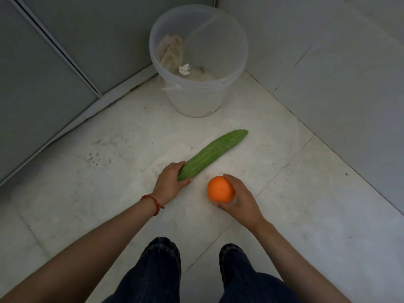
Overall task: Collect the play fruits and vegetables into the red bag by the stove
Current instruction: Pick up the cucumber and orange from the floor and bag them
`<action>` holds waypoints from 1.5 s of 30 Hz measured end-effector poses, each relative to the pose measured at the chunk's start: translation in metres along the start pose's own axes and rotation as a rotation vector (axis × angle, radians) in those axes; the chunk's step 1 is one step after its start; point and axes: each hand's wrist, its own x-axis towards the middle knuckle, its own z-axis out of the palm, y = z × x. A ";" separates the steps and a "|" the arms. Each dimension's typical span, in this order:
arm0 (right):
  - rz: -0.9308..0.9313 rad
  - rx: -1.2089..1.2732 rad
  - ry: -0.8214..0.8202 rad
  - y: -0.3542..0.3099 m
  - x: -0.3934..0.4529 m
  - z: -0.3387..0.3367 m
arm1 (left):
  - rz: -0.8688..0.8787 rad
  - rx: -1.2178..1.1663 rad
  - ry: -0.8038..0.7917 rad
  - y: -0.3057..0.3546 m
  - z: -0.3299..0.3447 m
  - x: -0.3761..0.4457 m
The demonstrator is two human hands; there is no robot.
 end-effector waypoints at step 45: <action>0.291 0.687 0.275 -0.323 -0.236 -0.199 | -0.352 -0.597 0.066 0.265 -0.283 -0.315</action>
